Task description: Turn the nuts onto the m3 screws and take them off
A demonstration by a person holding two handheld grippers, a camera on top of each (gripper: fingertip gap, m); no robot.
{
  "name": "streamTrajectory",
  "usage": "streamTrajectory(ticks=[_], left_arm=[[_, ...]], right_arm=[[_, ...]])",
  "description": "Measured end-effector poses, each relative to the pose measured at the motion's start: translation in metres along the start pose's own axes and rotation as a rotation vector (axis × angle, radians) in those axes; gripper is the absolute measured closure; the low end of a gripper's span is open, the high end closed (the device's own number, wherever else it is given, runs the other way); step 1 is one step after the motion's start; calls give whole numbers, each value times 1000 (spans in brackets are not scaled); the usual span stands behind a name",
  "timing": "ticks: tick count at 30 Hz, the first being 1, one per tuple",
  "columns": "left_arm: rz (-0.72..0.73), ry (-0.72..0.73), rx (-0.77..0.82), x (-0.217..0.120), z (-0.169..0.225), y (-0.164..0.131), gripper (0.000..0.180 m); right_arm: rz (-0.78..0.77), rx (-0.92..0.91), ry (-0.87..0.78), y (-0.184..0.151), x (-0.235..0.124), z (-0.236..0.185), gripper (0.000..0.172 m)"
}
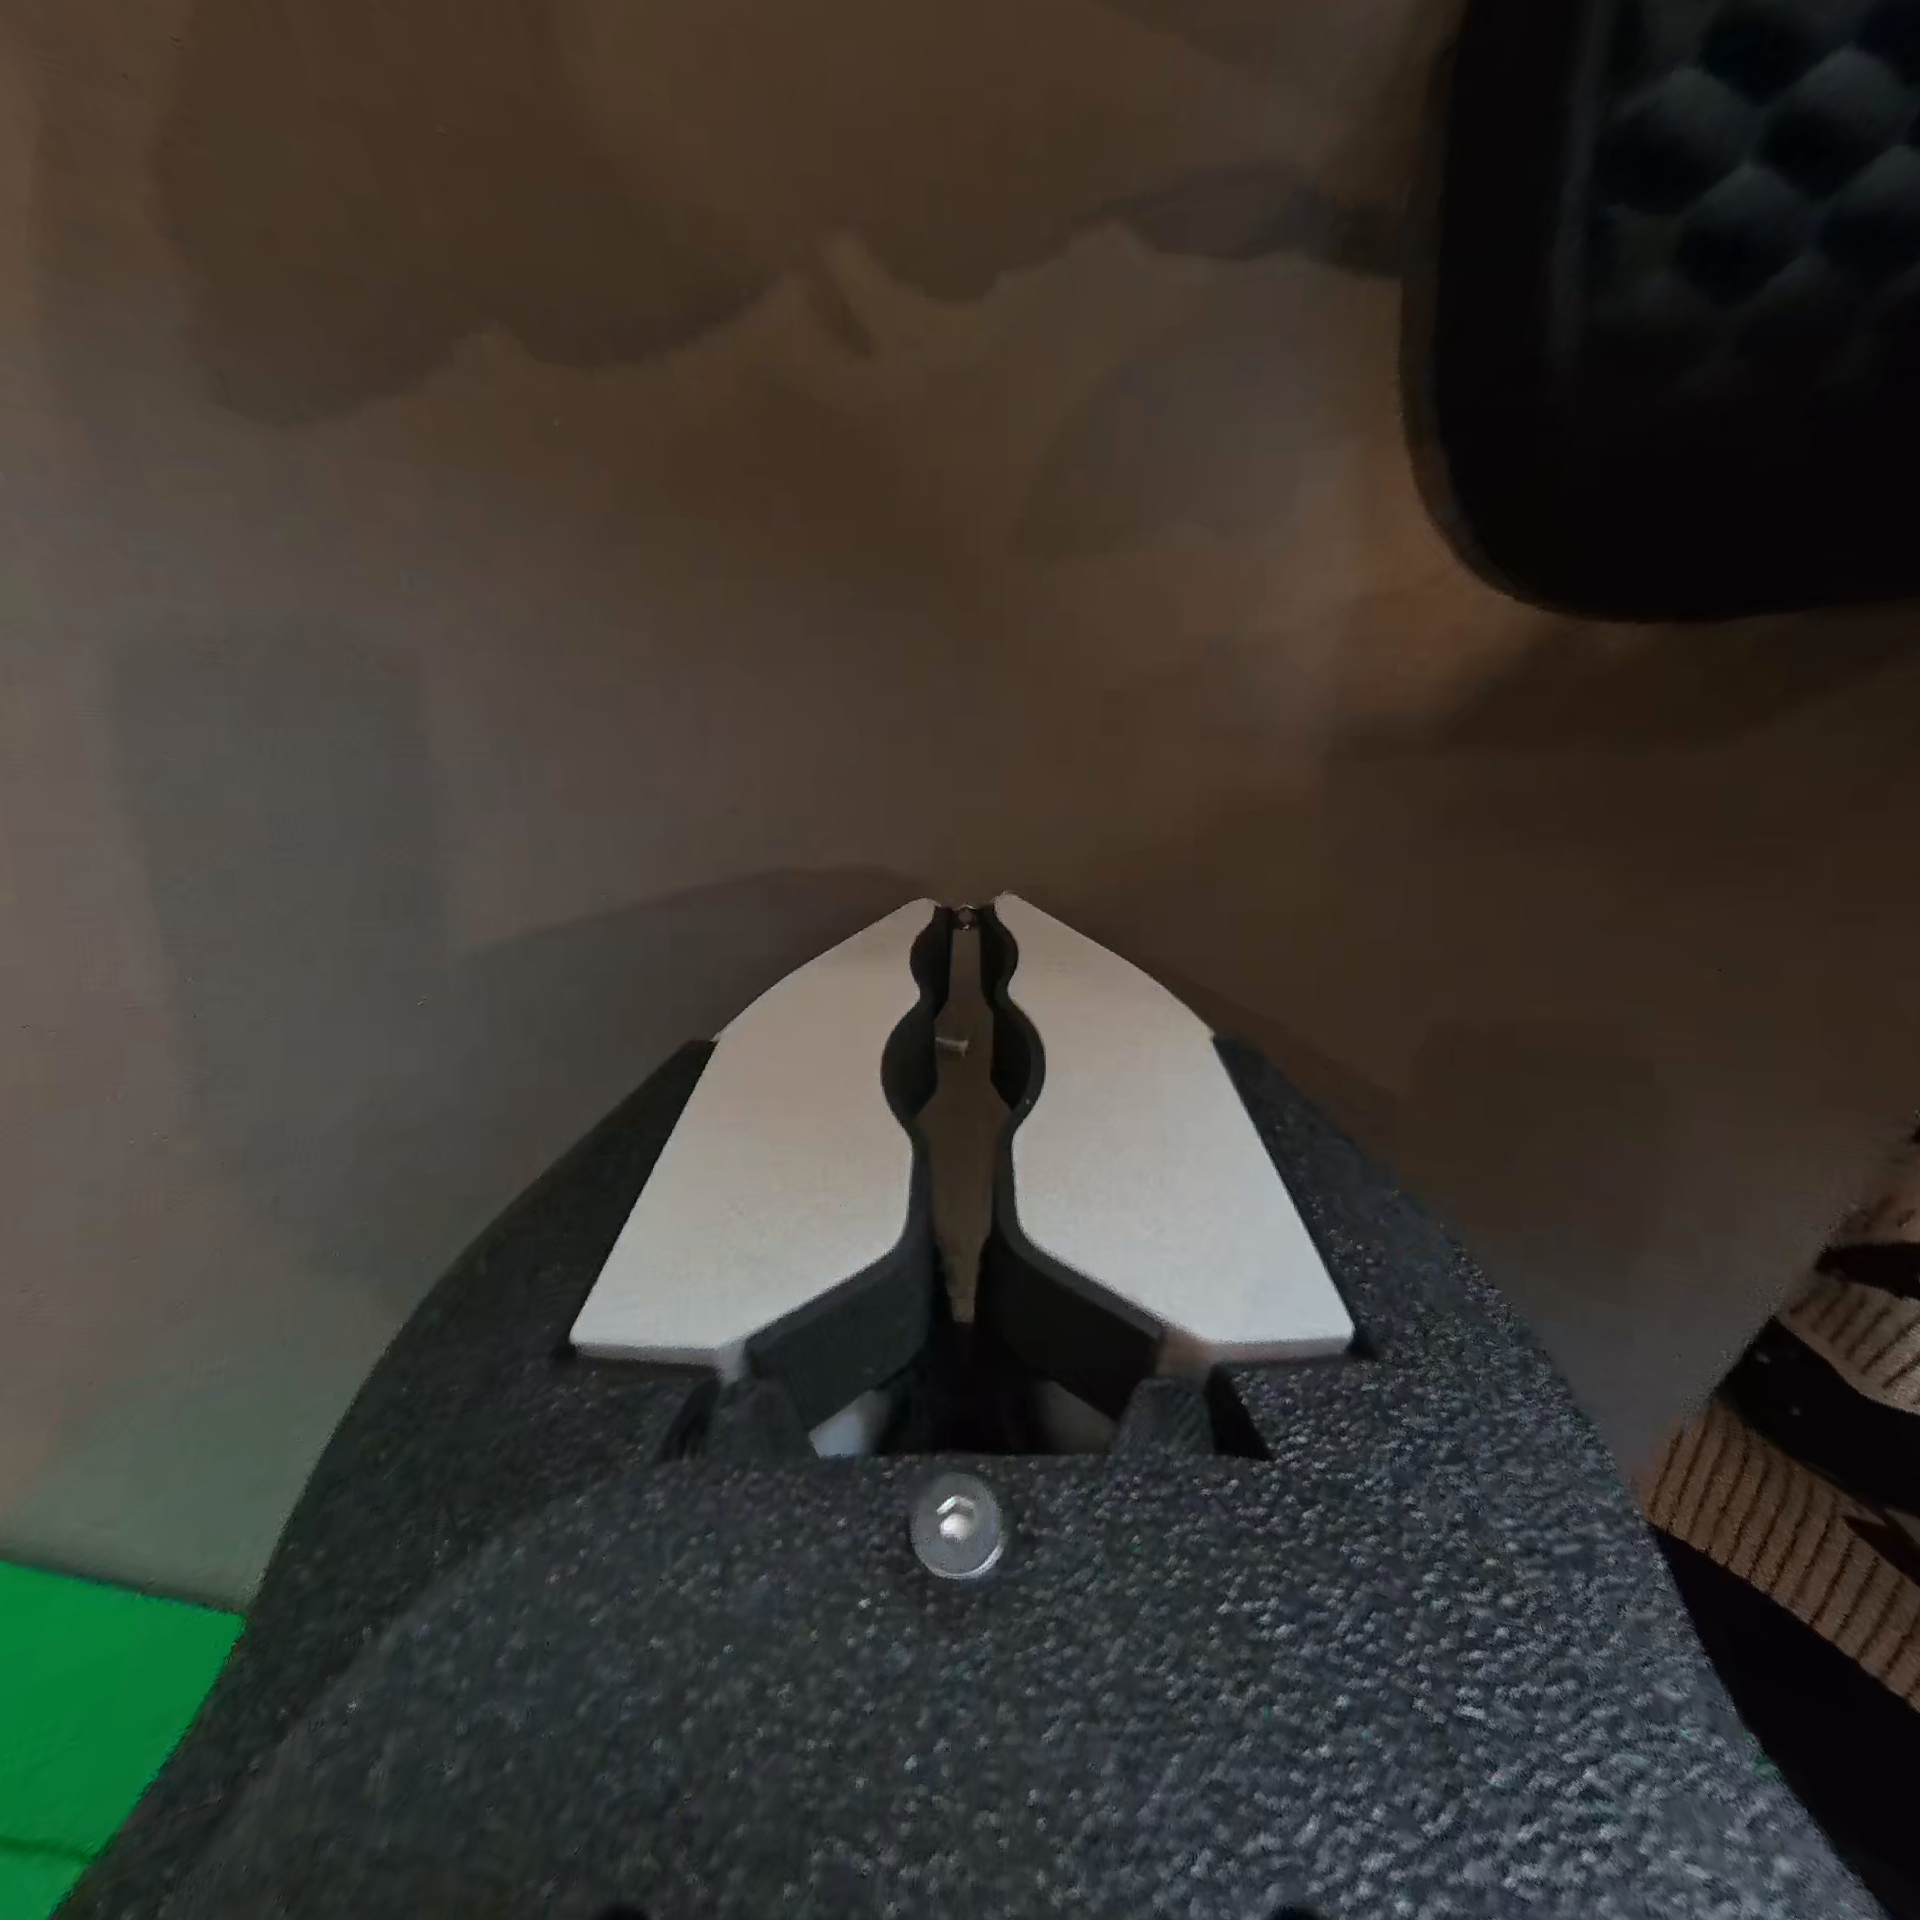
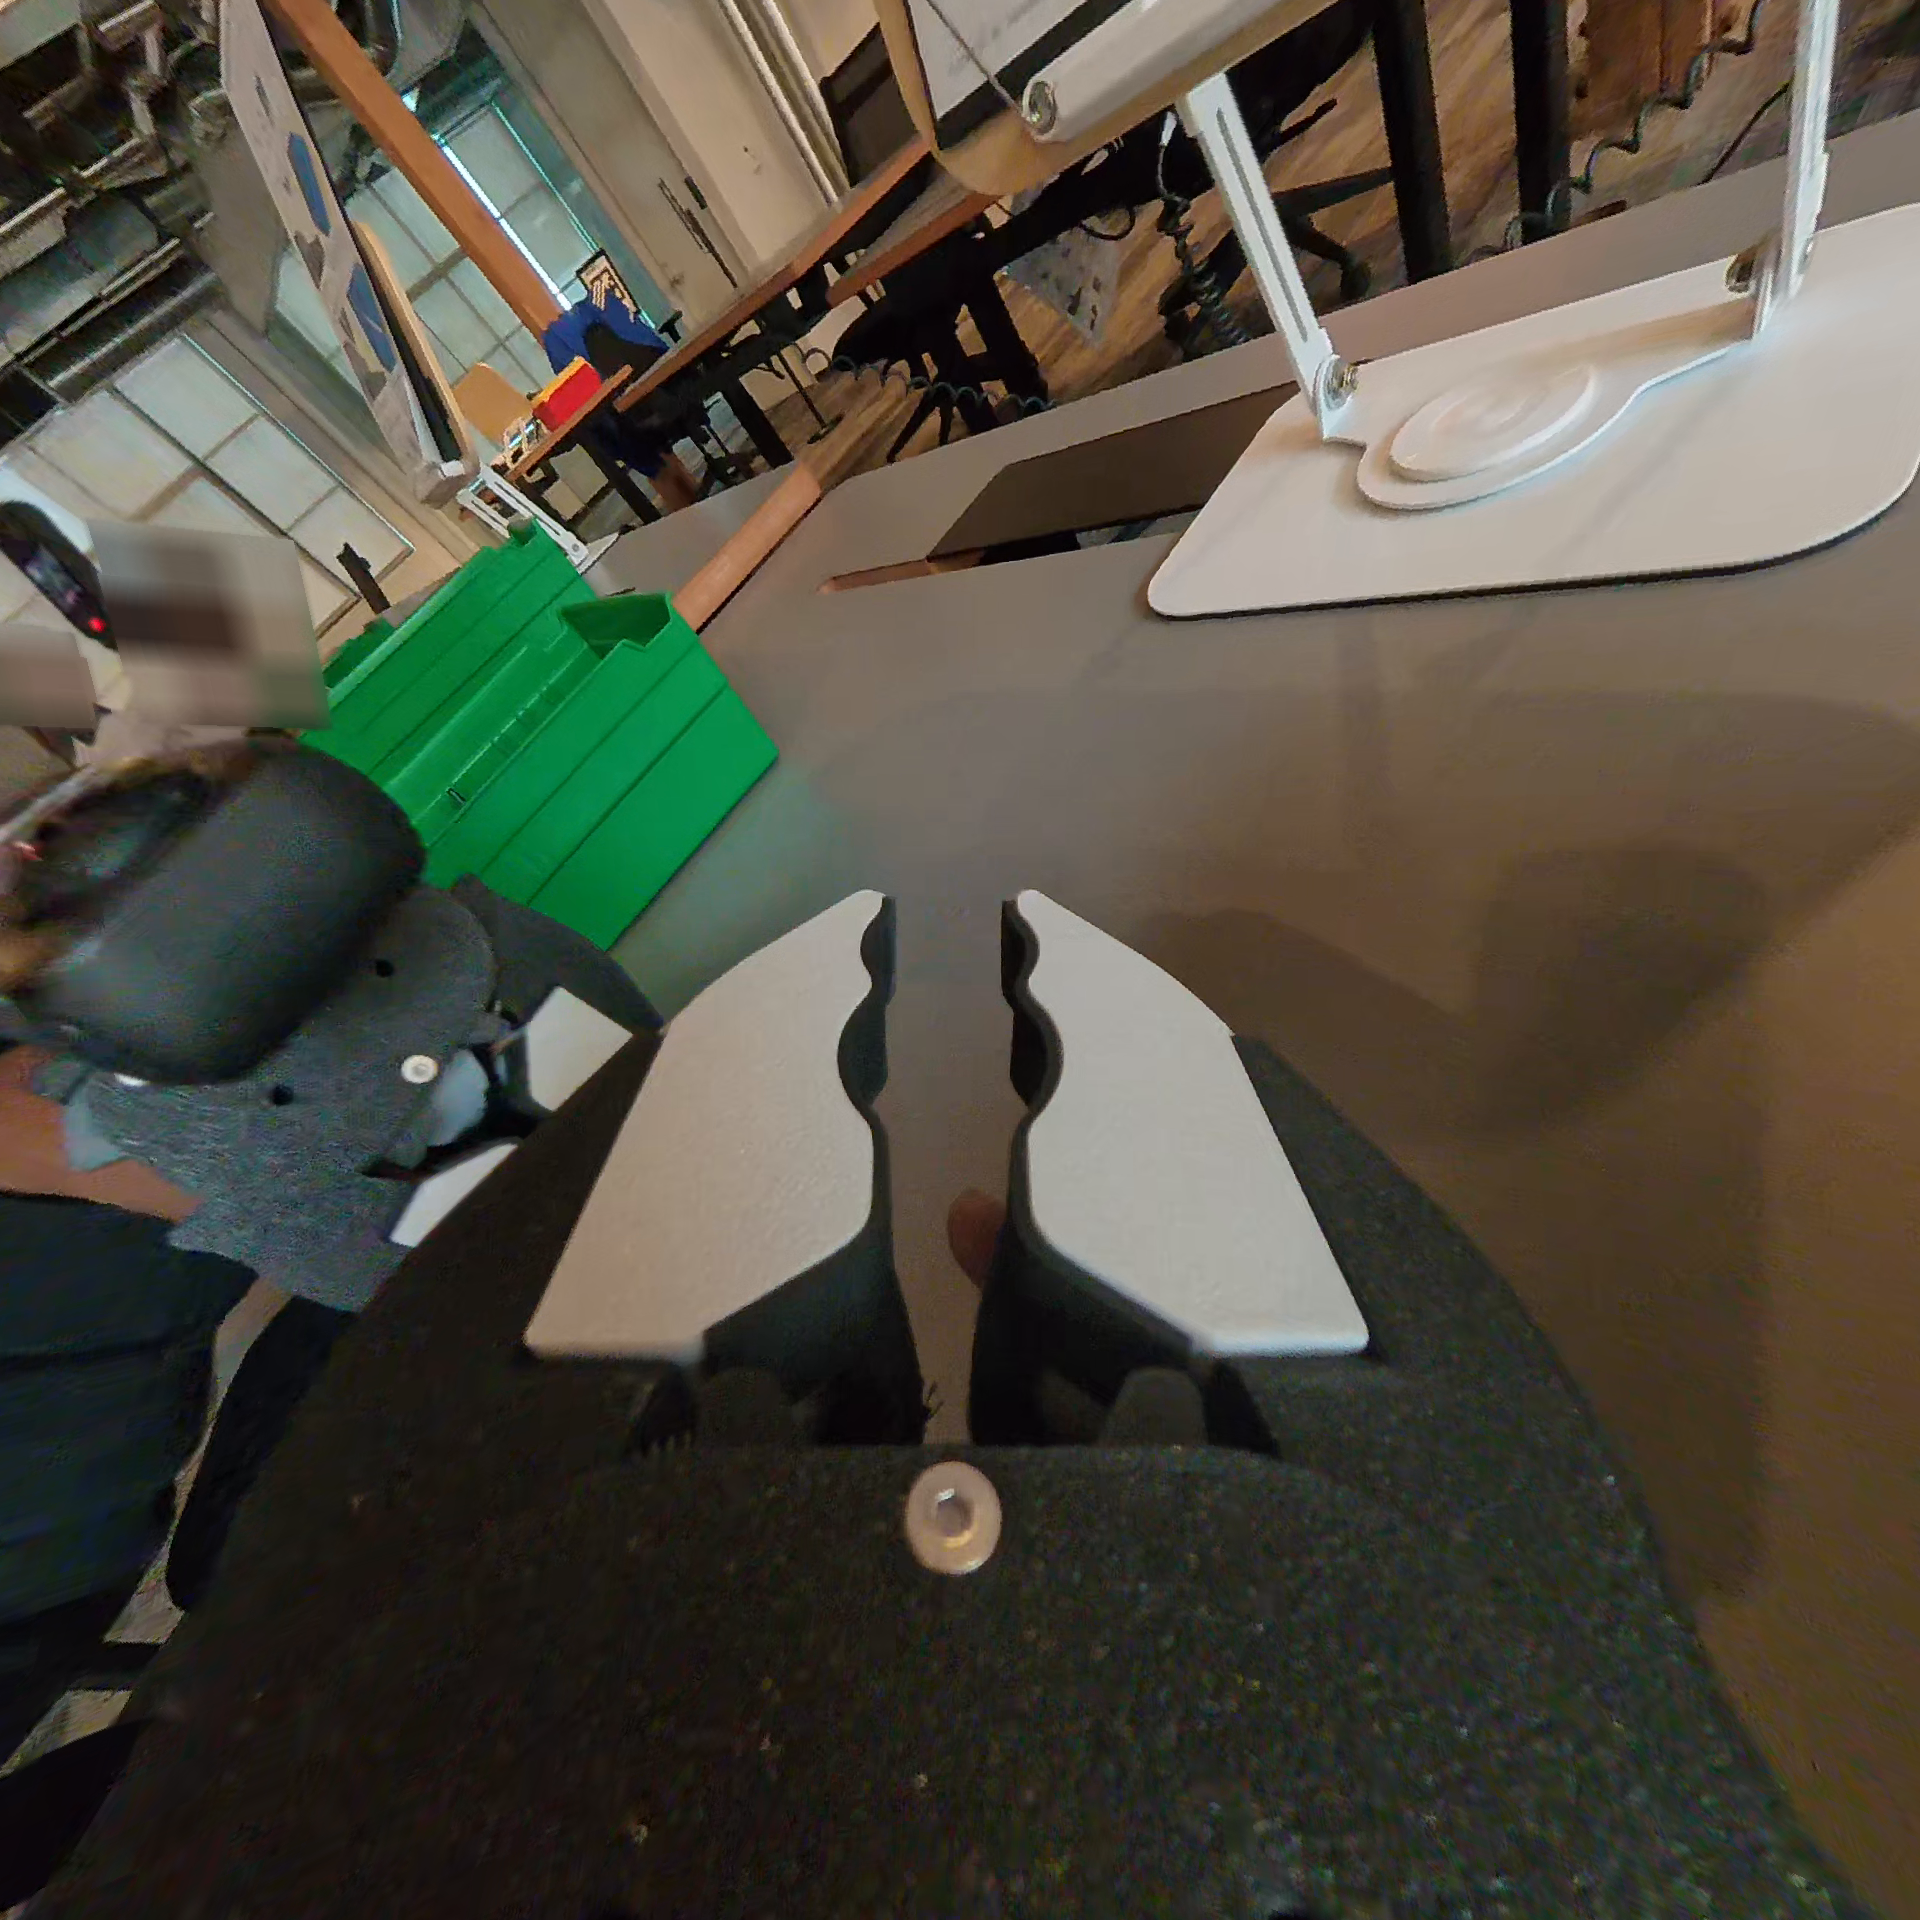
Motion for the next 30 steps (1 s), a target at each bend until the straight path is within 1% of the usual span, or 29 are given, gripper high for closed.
streamTrajectory(ticks=[1, 5, 13, 15, 17, 20, 24, 27, 30], left_arm=[[-15, 7, 3, 3, 0, 0, 176], [-59, 39, 20, 10, 0, -2, 176], [-64, 39, 20, 16, 4, -1, 176], [-65, 46, 17, 16, 4, -2, 173], [-56, 57, -1, 10, 4, -5, 167], [33, 72, -76, -7, 4, -12, 164], [161, 100, -206, -26, 2, -28, 164], [228, 114, -324, -30, 5, -42, 164], [221, 167, -362, -26, 7, -51, 163]], right_arm=[[1, 2, 0, 0, 0, 0, 154], [5, 0, 1, 1, -1, 0, 153], [8, 10, 3, 2, -2, 0, 153], [8, 7, 4, 2, -3, 0, 153], [8, 7, 2, 2, -3, 1, 153], [10, 17, 5, 2, -4, 2, 153], [13, 30, 15, 3, -4, 2, 153], [12, 29, 16, 3, -4, 1, 153], [11, 36, 18, 3, -4, 1, 153]])
Point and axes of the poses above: each gripper's, where its closed fingertips meet, x out along the fingers, y out of its top, z = x × y across the jaws, the point moved 7 cm from there along -x, back along the fingers, and after that the axes turned 3 degrees about y, right-handed, at the moved point
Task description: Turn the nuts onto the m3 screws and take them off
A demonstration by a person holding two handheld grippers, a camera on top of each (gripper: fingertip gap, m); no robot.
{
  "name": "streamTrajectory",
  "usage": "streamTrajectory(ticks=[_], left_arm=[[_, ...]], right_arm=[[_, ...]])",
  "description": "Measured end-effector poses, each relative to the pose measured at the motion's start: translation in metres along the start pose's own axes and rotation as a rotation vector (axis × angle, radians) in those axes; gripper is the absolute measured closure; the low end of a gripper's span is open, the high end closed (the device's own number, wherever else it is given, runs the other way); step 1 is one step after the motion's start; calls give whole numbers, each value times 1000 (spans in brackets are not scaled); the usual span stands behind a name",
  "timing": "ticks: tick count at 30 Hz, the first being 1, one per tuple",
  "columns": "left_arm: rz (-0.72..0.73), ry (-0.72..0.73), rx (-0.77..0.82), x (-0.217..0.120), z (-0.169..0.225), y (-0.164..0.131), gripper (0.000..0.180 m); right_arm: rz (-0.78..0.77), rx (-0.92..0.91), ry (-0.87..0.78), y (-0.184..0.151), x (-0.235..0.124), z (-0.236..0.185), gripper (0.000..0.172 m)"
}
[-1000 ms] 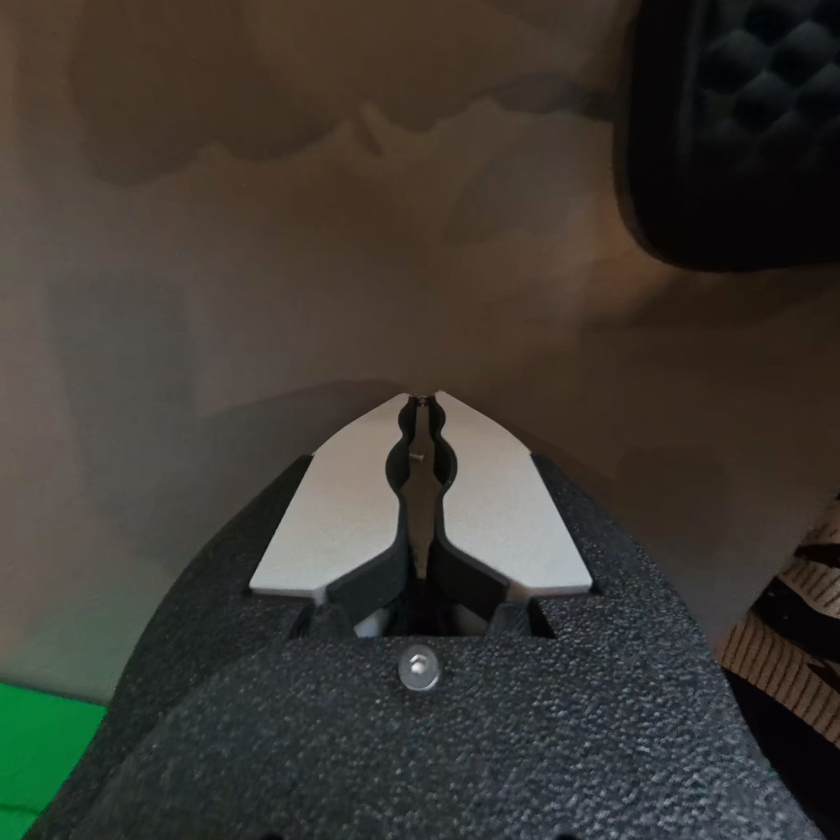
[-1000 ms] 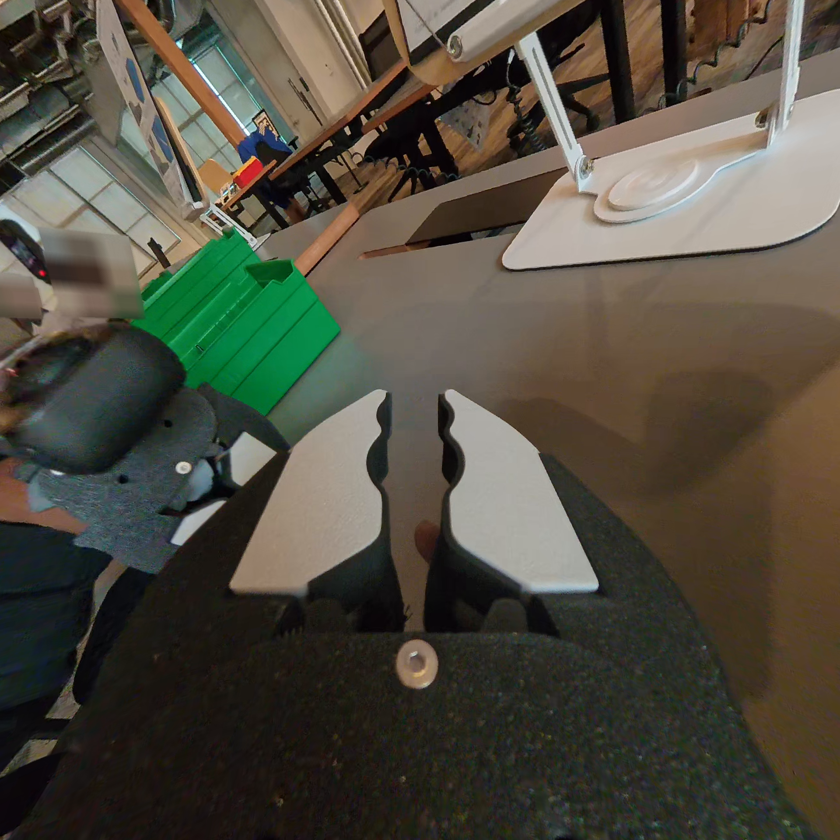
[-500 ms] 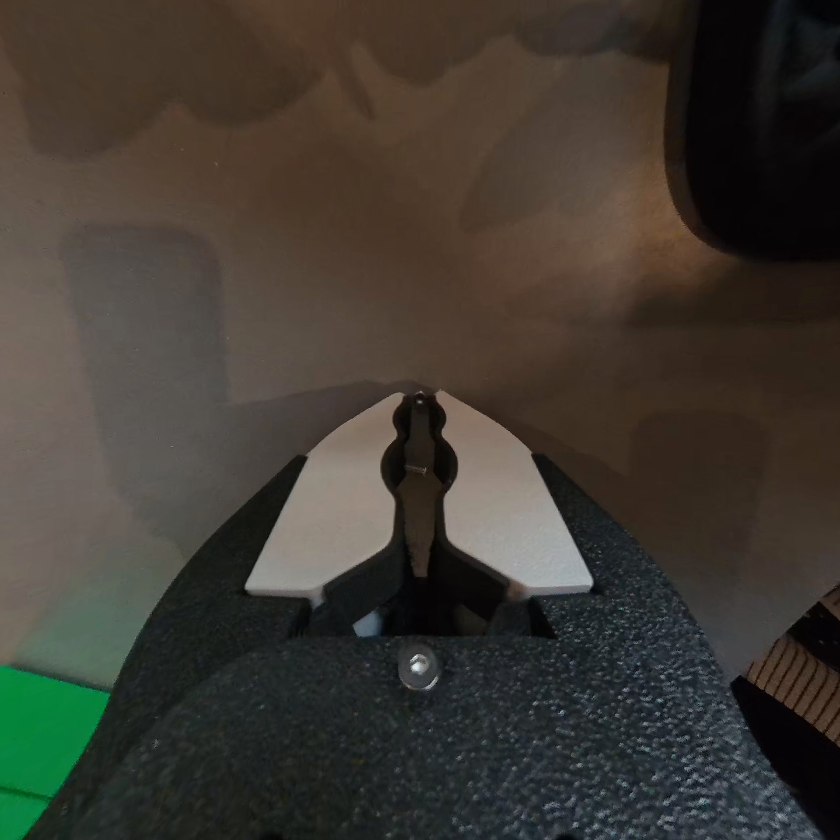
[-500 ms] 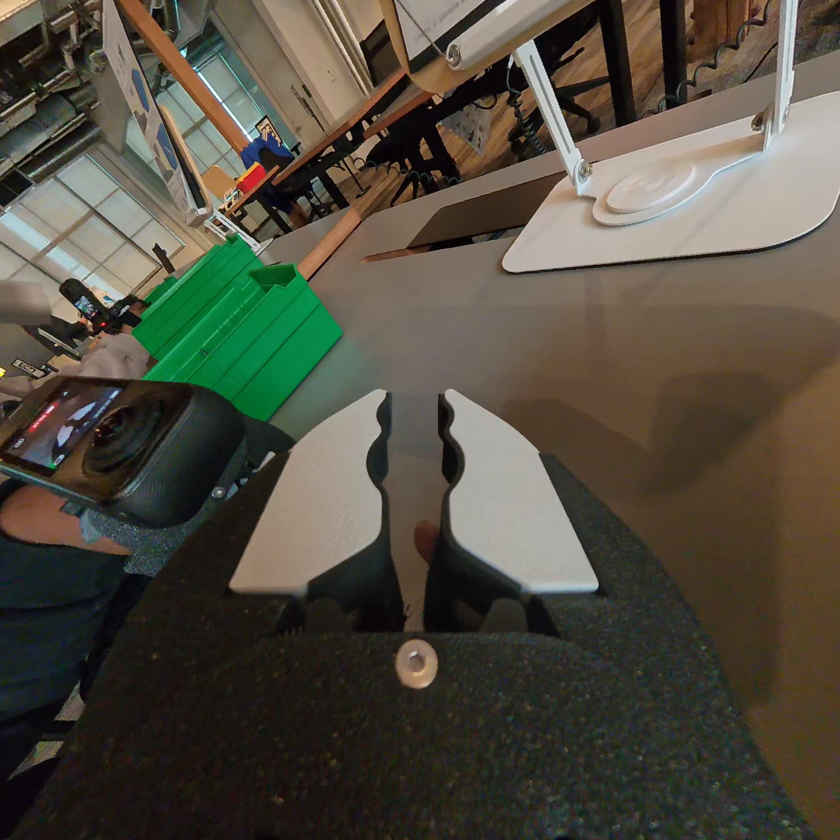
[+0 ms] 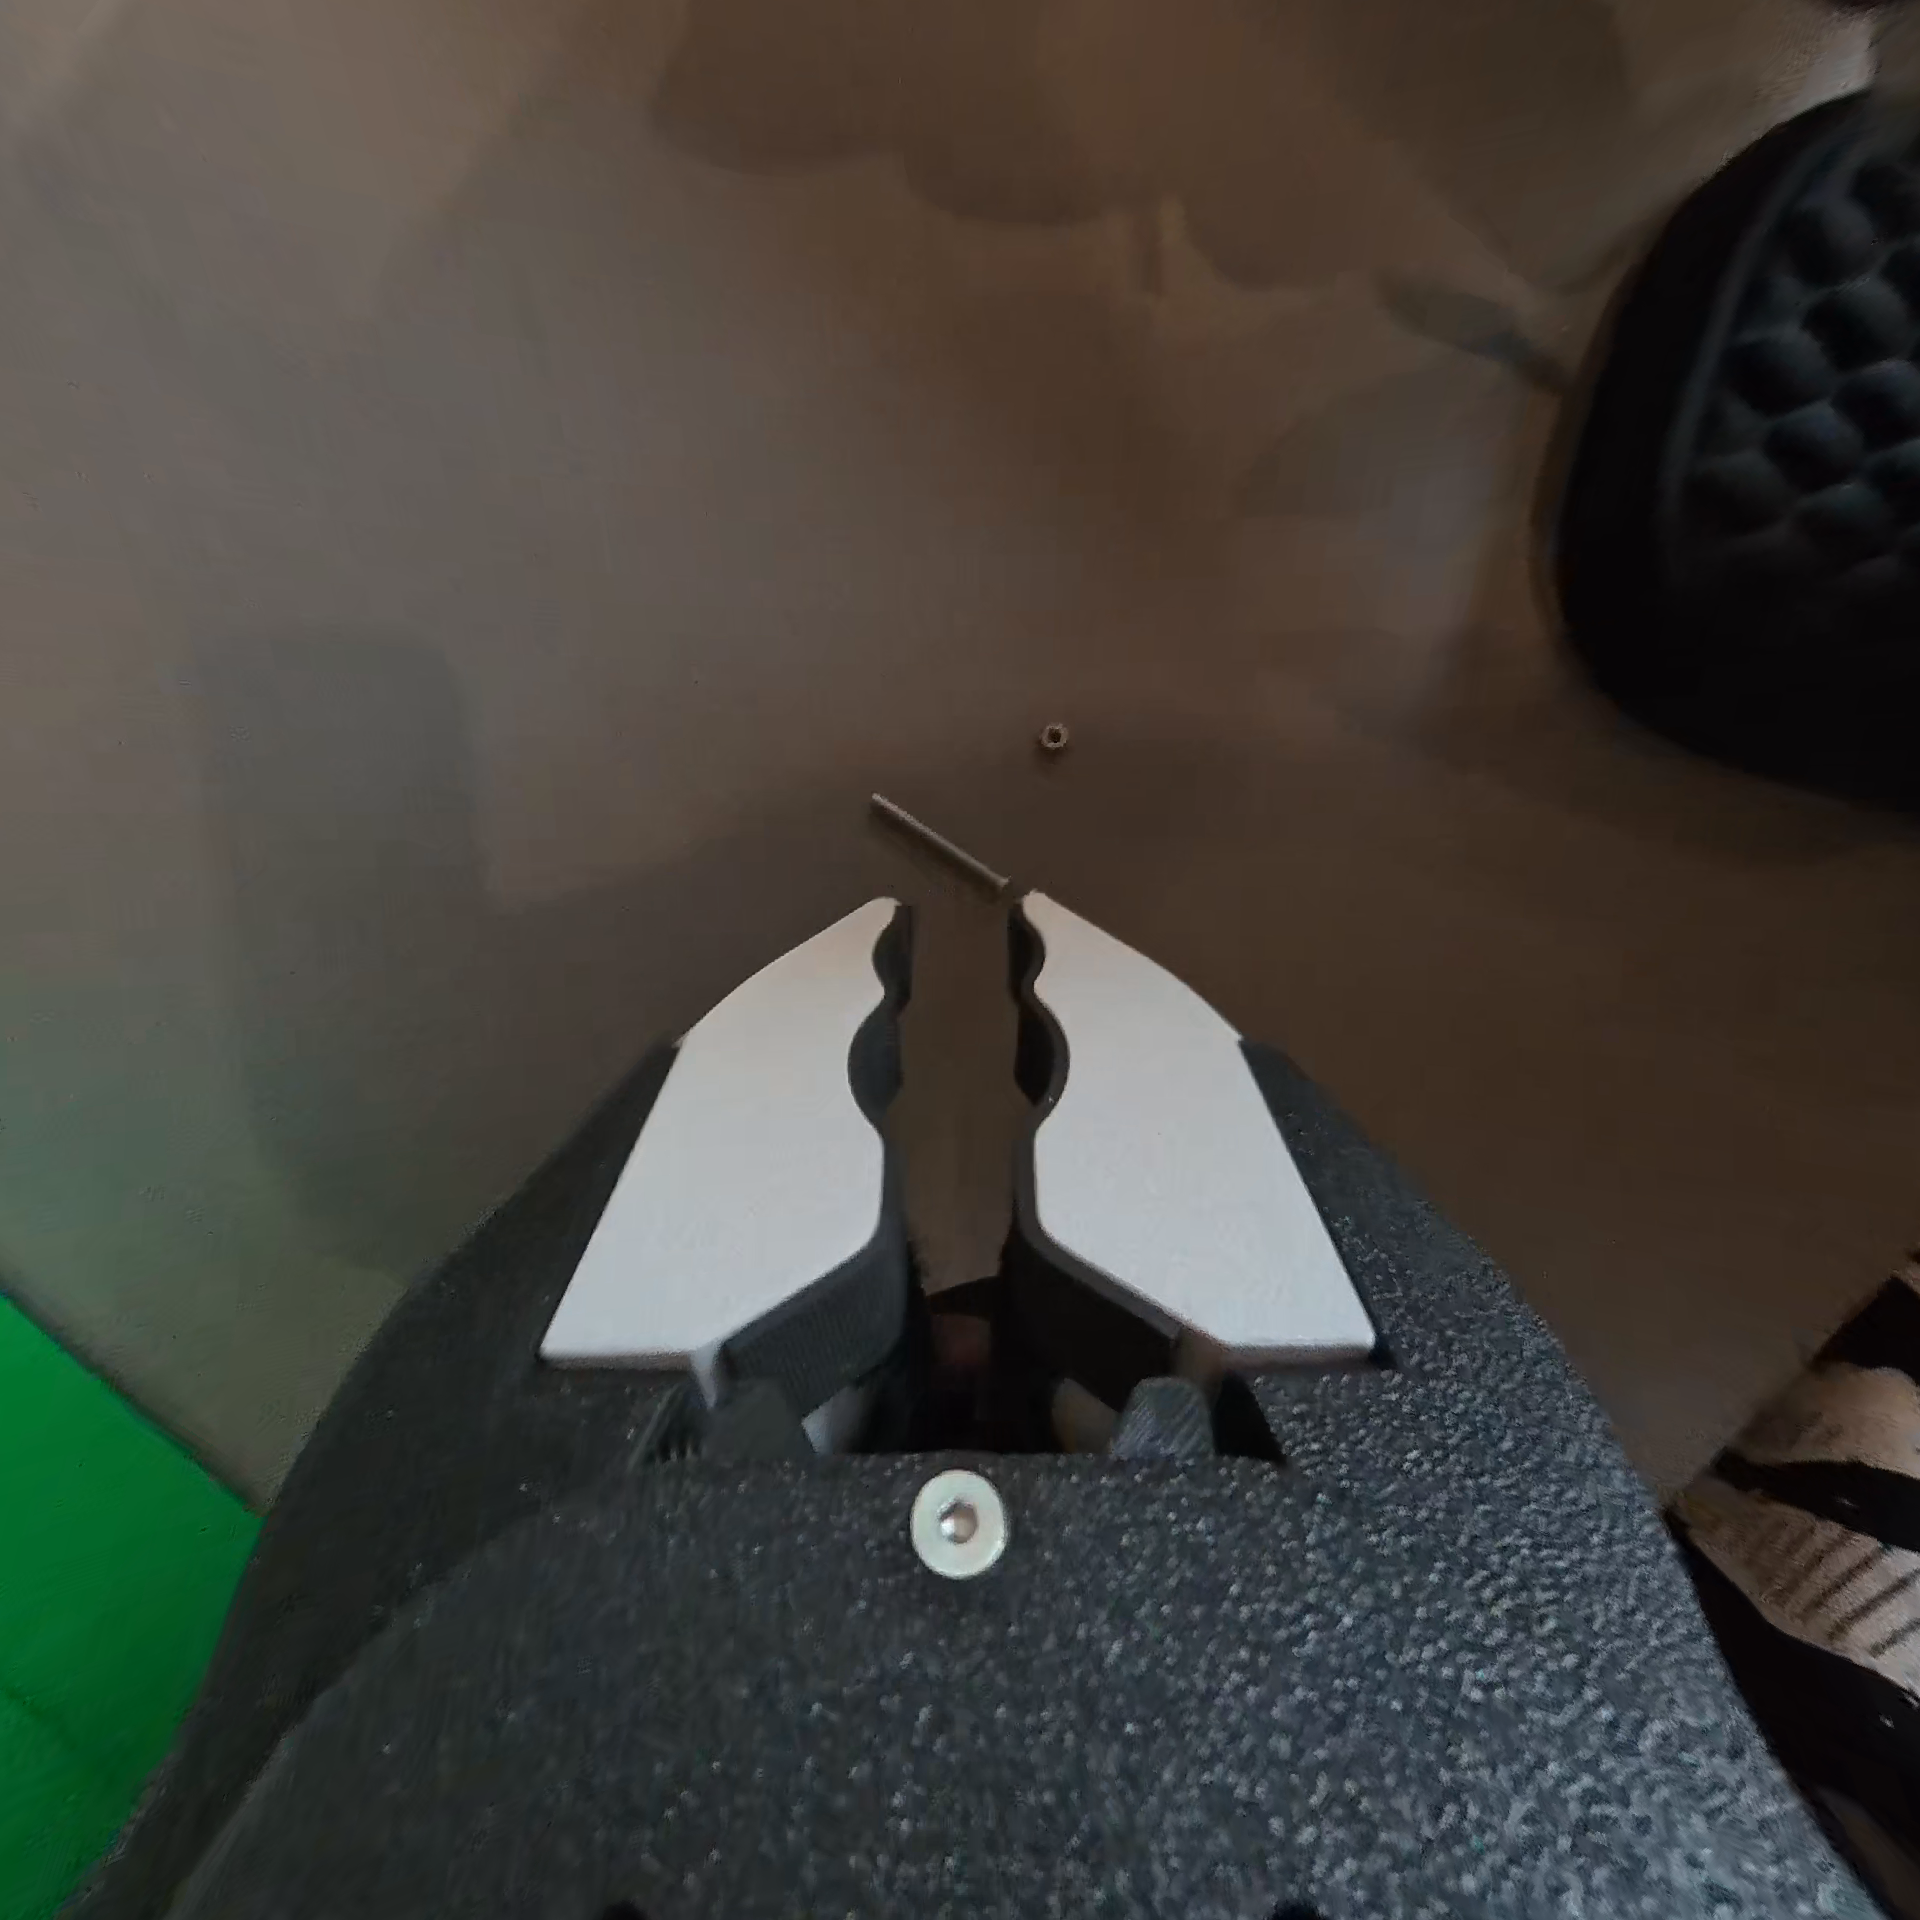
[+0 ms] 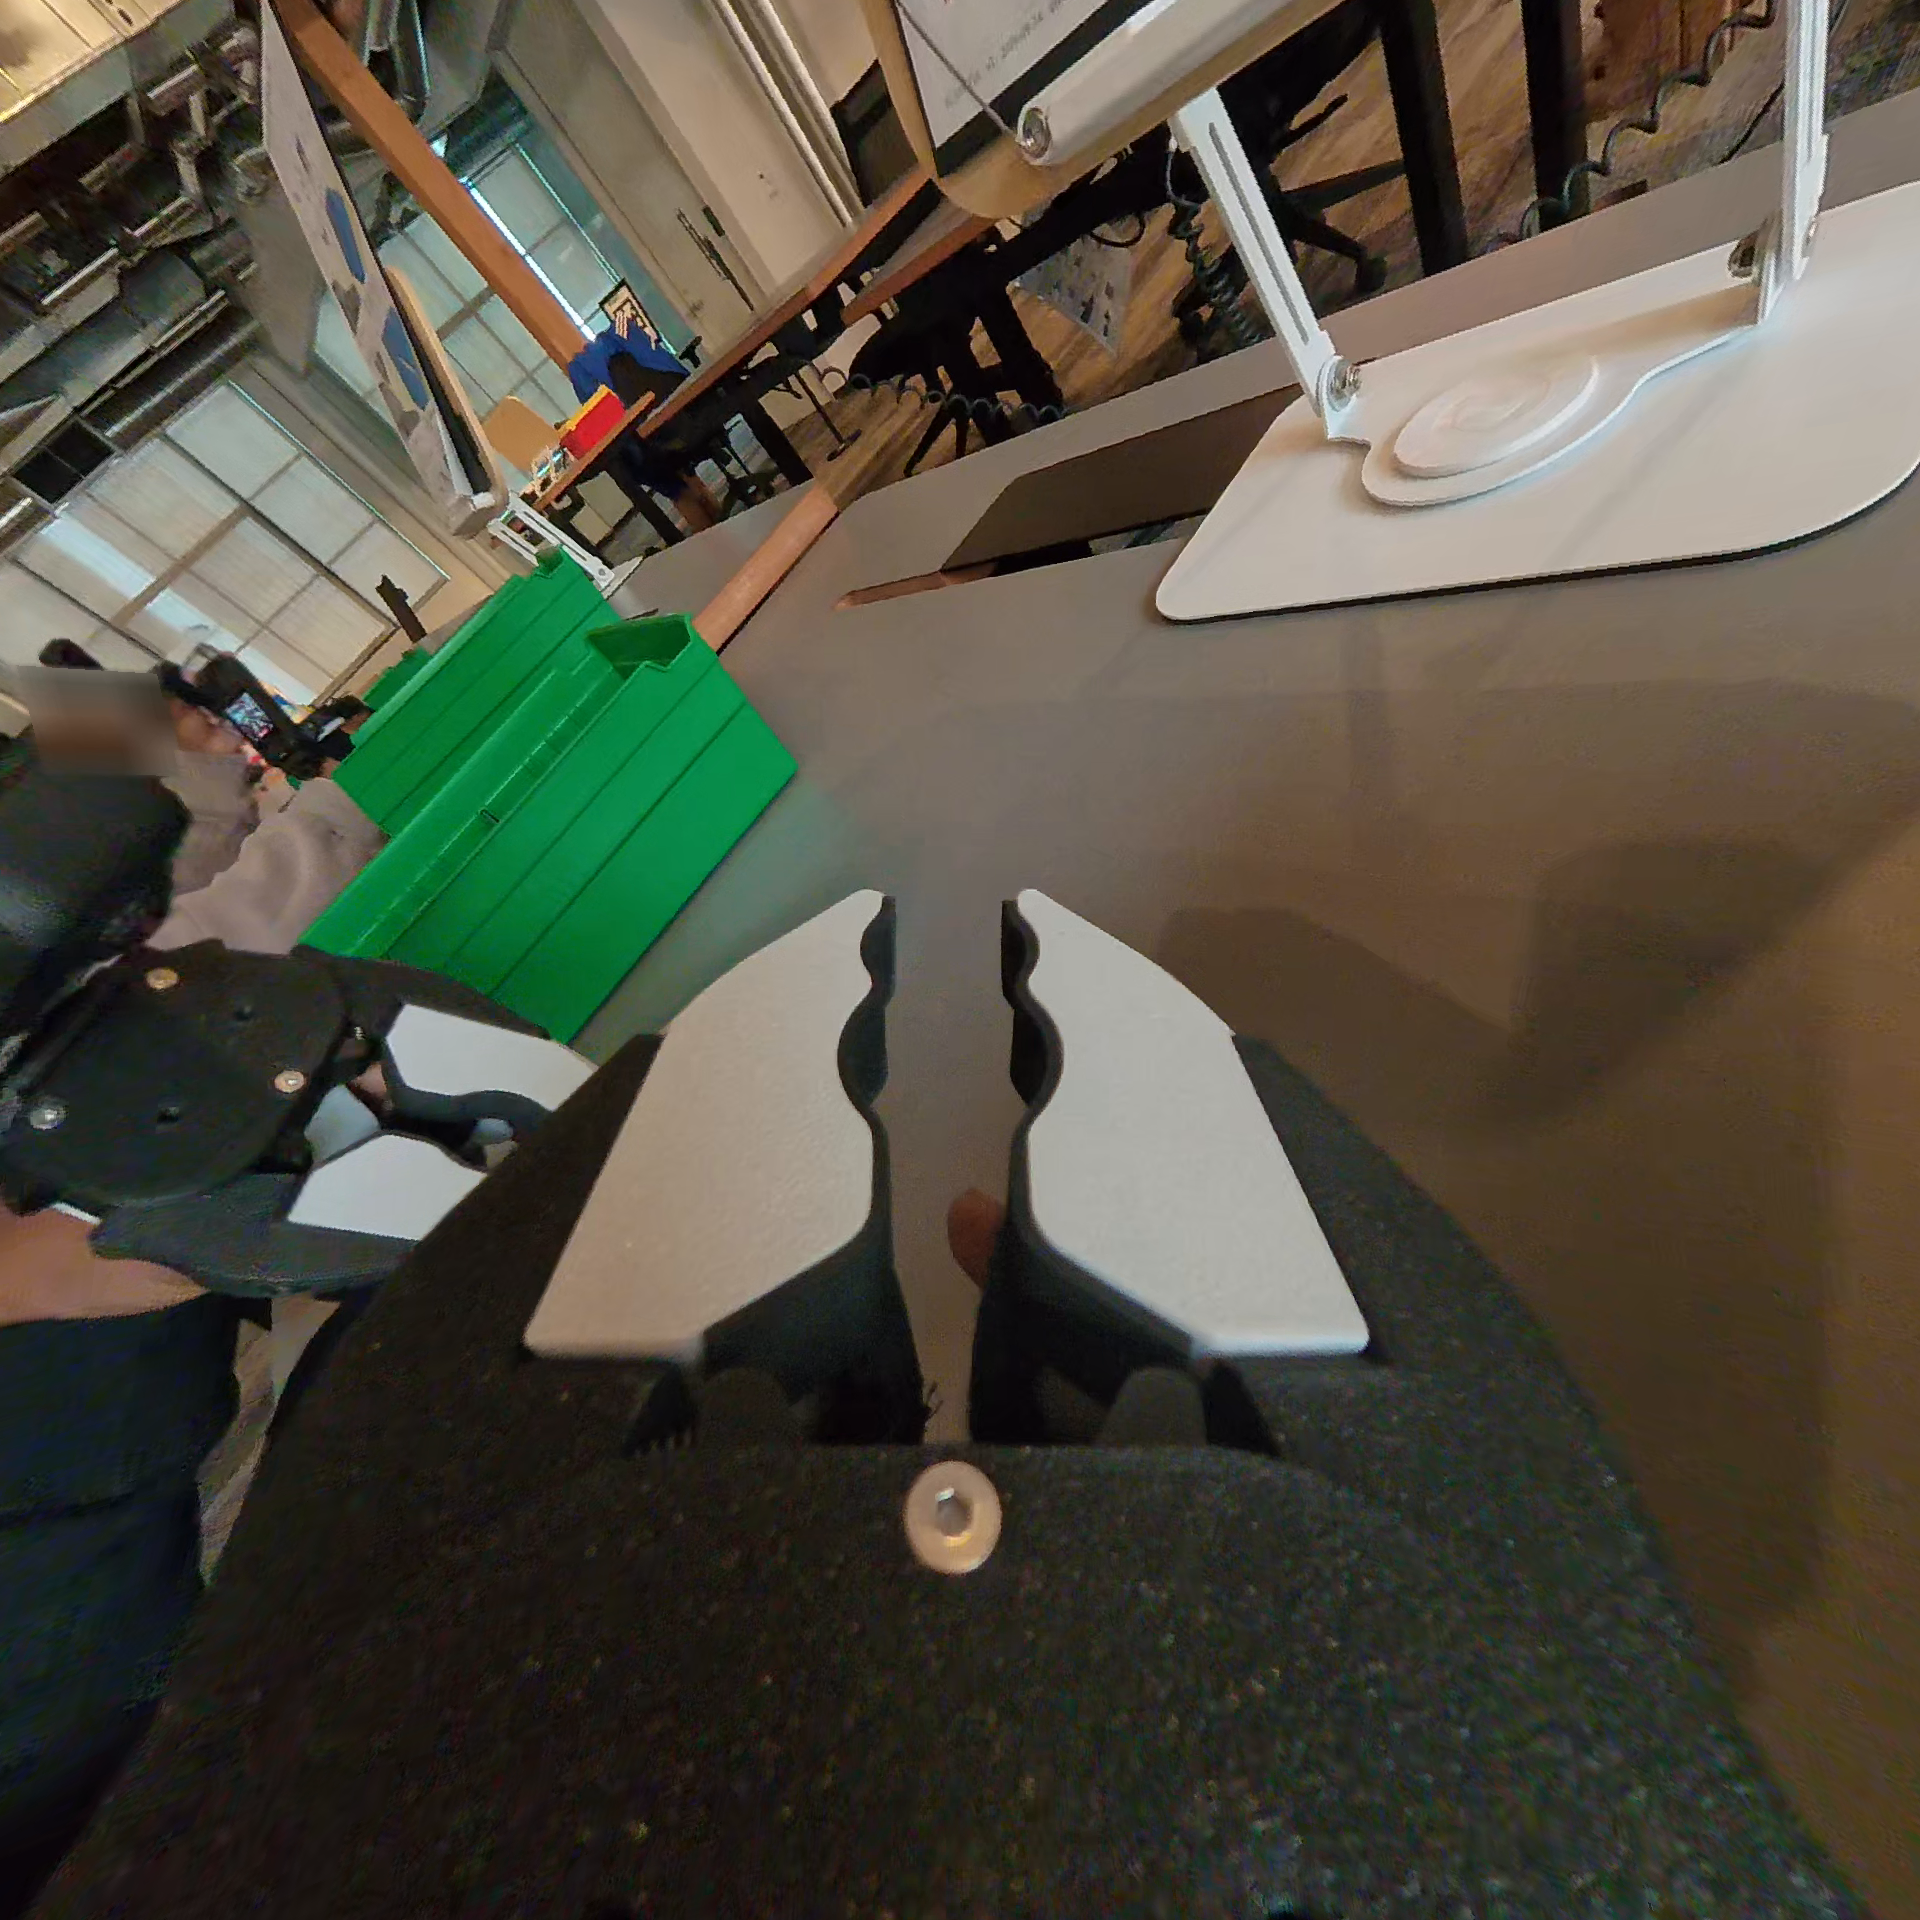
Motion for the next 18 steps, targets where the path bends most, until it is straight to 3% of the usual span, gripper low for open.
streamTrajectory(ticks=[18], left_arm=[[-54, 51, -45, 32, 5, -7, 163]], right_arm=[[18, 22, 7, 2, -4, 1, 153]])
Point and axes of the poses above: each gripper's, where its closed fingertips meet, x out along the fingers, y out of its top, z = x × y across the jaws, the point moved 7 cm from there along -x, back along the fingers, and after that the axes turned 3 degrees about y, right-handed, at the moved point
